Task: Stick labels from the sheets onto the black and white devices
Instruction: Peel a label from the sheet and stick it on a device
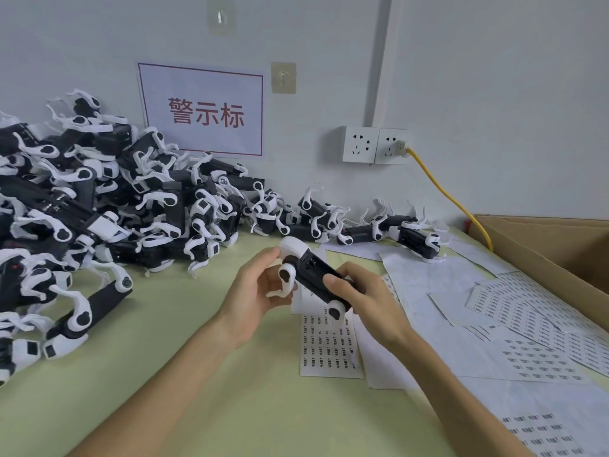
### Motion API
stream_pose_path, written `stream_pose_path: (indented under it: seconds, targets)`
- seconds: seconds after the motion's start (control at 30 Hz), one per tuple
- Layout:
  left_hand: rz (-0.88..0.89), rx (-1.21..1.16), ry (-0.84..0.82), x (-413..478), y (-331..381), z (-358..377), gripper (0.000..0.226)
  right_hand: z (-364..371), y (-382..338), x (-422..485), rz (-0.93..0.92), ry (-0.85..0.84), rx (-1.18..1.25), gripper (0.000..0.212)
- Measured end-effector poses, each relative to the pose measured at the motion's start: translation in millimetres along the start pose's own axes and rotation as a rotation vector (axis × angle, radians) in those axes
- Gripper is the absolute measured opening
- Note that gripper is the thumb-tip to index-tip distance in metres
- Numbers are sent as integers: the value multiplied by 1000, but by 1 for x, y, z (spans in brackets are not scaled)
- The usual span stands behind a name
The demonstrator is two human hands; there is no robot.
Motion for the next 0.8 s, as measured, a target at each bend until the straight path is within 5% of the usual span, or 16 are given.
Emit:
stream_pose_path:
  seconds: [0.27,0.6,0.8]
  targets:
    - [42,-20,-121,-1,5,5,19,31,2,-6,82,-300,284,35]
    - [122,187,-200,-4,4,15,47,23,-2,-6,104,-218,238,42]
    - [135,212,-295,-10,-3,28,48,28,-9,-12,70,-342,207,47]
Point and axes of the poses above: each hand's wrist, its own x-axis towards the middle knuckle, its own z-axis out of the palm, y = z × x, the point moved 9 cm from there along x, towards the middle knuckle, and after that the axes turned 7 degrees about z, right-handed, at the moved point
